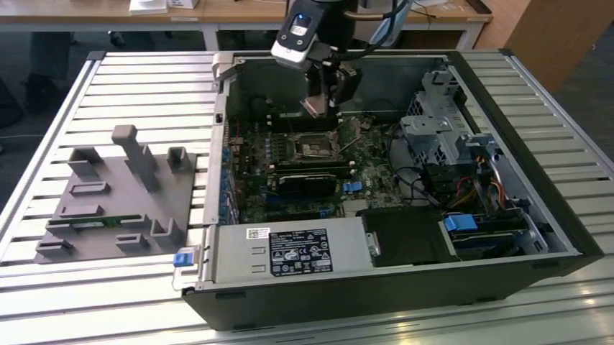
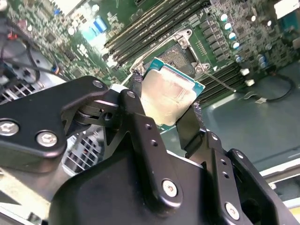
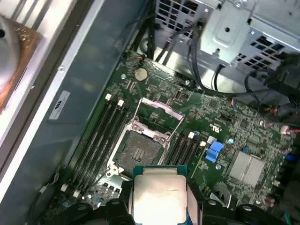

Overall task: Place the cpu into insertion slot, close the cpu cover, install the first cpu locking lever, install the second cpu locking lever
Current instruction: 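Place the cpu into insertion slot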

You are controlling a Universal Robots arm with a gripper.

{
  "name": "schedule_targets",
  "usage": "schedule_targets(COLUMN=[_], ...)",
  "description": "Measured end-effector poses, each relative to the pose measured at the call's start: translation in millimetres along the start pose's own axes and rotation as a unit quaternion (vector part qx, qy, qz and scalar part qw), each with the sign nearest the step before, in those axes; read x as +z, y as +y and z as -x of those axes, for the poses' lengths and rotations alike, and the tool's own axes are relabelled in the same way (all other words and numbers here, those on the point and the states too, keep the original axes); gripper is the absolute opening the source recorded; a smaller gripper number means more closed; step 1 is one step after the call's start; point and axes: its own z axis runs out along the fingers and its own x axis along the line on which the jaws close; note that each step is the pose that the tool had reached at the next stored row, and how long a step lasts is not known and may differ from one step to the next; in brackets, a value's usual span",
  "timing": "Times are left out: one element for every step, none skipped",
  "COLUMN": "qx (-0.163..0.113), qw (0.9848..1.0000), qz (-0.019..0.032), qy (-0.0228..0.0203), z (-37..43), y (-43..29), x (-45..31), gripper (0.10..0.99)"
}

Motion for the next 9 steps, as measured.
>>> schedule_targets(qx=[0.009, 0.018, 0.027, 0.037, 0.046, 0.054, 0.063, 0.070, 0.077], qw=[1.0000, 0.9998, 0.9996, 0.9993, 0.9990, 0.9985, 0.9980, 0.9975, 0.9970], qz=[-0.0001, -0.0002, -0.0004, -0.0005, -0.0006, -0.0008, -0.0008, -0.0009, -0.0010], qy=[-0.0006, -0.0011, -0.0017, -0.0023, -0.0029, -0.0035, -0.0039, -0.0044, -0.0048], z=[0.0, 0.0, 0.0, 0.0, -0.1, -0.1, -0.1, -0.1, -0.1], y=[-0.1, -0.1, -0.2, -0.2, -0.3, -0.3, -0.3, -0.4, -0.5], x=[0.9, 1.8, 2.7, 3.6, 4.4, 5.1, 5.7, 6.3, 6.9], gripper=[0.541, 0.541, 0.541, 0.541, 0.541, 0.541, 0.541, 0.541, 0.541])
